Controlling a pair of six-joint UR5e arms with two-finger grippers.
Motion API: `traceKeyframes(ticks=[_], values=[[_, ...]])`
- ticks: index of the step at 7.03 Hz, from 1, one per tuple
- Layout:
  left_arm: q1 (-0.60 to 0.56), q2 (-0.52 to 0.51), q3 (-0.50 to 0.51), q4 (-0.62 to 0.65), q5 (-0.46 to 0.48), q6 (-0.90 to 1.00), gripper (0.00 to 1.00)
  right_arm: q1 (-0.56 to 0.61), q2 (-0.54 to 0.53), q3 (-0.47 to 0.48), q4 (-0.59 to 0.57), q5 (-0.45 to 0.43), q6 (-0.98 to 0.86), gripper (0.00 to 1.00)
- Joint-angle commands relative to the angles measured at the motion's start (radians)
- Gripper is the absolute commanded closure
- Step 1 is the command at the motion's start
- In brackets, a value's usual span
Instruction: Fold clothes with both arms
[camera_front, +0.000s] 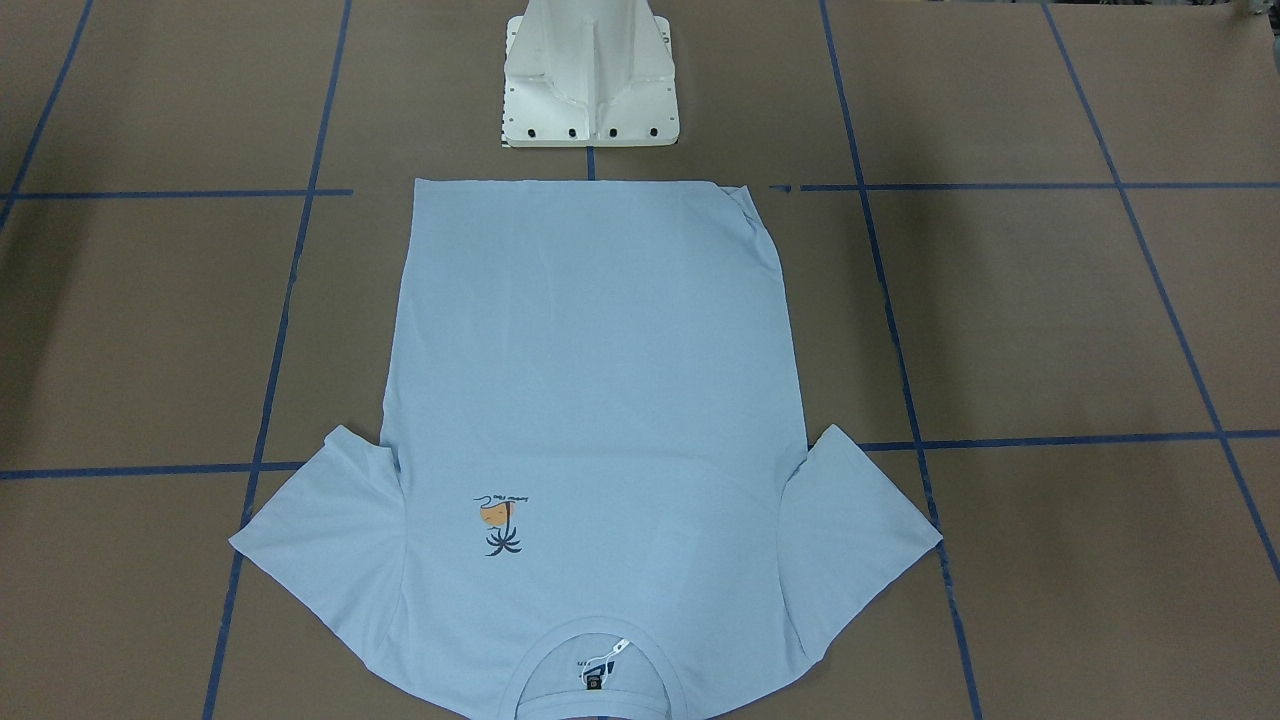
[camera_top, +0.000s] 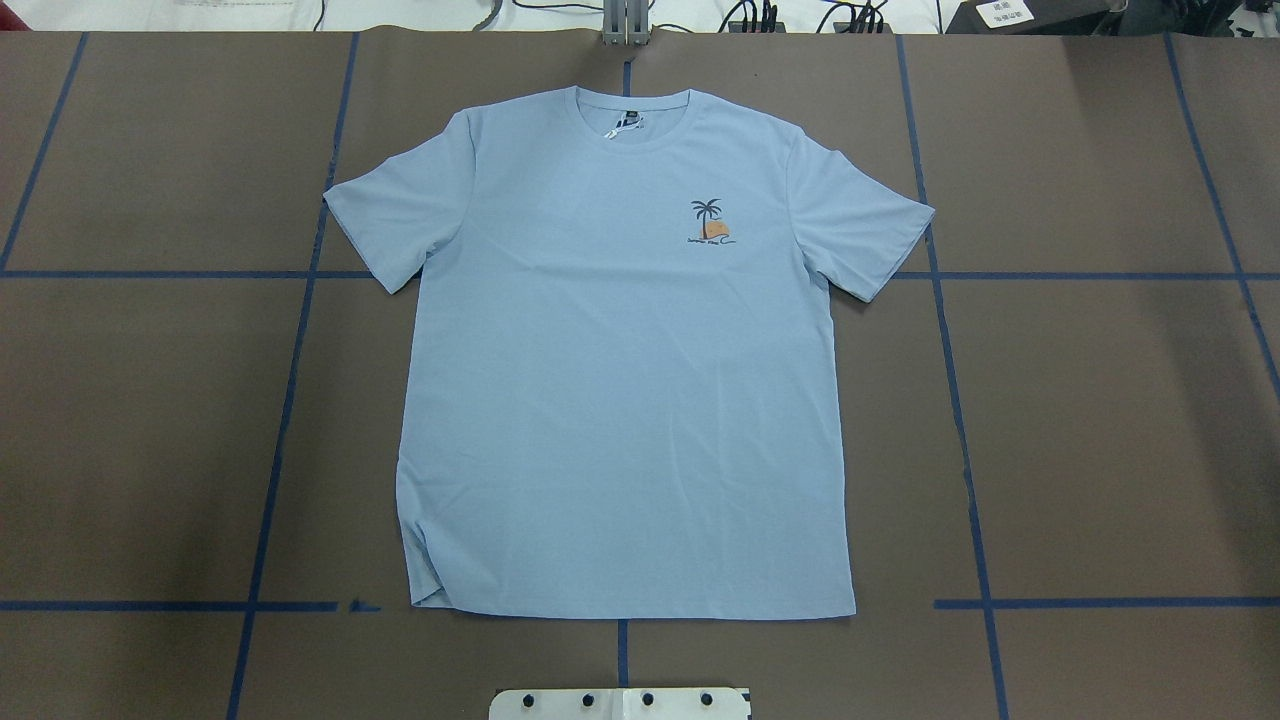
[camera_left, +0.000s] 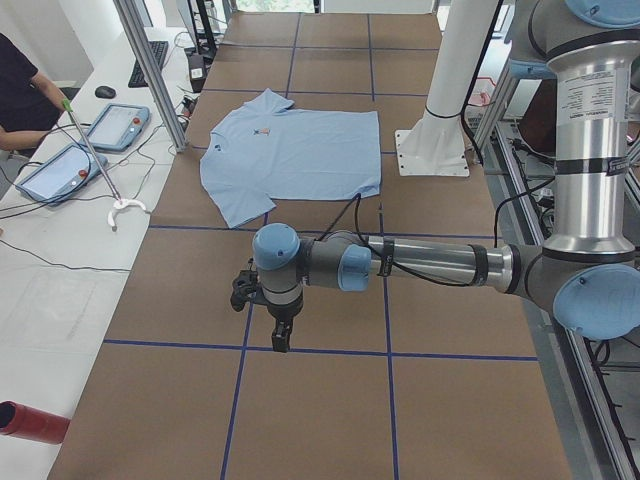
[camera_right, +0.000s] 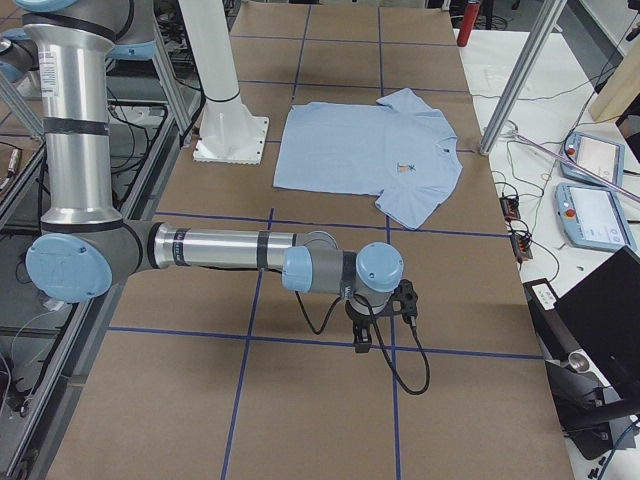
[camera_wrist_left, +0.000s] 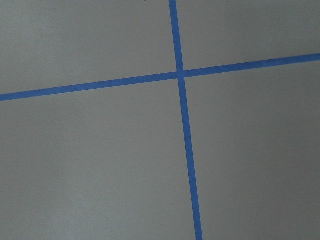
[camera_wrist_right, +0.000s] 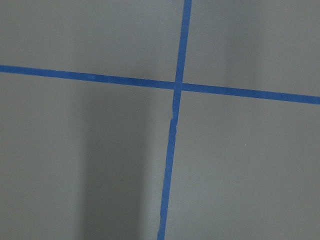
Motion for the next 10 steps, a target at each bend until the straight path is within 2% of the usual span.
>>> traceKeyframes(ticks=[1,2,4,5,6,7,8,9,10], values=[[0.0,0.0,0.0,-0.002,-0.005,0.0,0.0,0.0,0.005,0.008,0.0,0.001,0.003,0.0],[0.0,-0.008,-0.002,-0.008,-0.005,0.002,0.0,0.0,0.013,0.008,0.0,0.003,0.001,0.0],[0.002,-0.14,0.009,-0.009,-0.004,-0.008,0.0,-0.04,0.1,0.009,0.012,0.003,0.008,0.0],[0.002,-0.214,0.004,-0.017,-0.005,-0.008,0.0,-0.093,0.128,0.003,0.093,0.003,0.009,0.0],[0.014,-0.245,0.009,-0.093,0.001,-0.006,0.0,-0.151,0.168,-0.001,0.243,-0.008,0.009,0.0],[0.061,-0.238,0.033,-0.259,0.007,-0.012,0.0,-0.191,0.217,-0.041,0.343,-0.012,0.071,0.0],[0.072,-0.198,0.035,-0.323,0.001,-0.014,0.0,-0.242,0.289,-0.095,0.385,-0.029,0.156,0.0],[0.084,-0.212,0.039,-0.325,0.001,-0.041,0.0,-0.297,0.341,-0.145,0.482,-0.052,0.214,0.0],[0.084,-0.239,0.055,-0.351,0.001,-0.06,0.0,-0.373,0.393,-0.214,0.576,-0.116,0.353,0.0]])
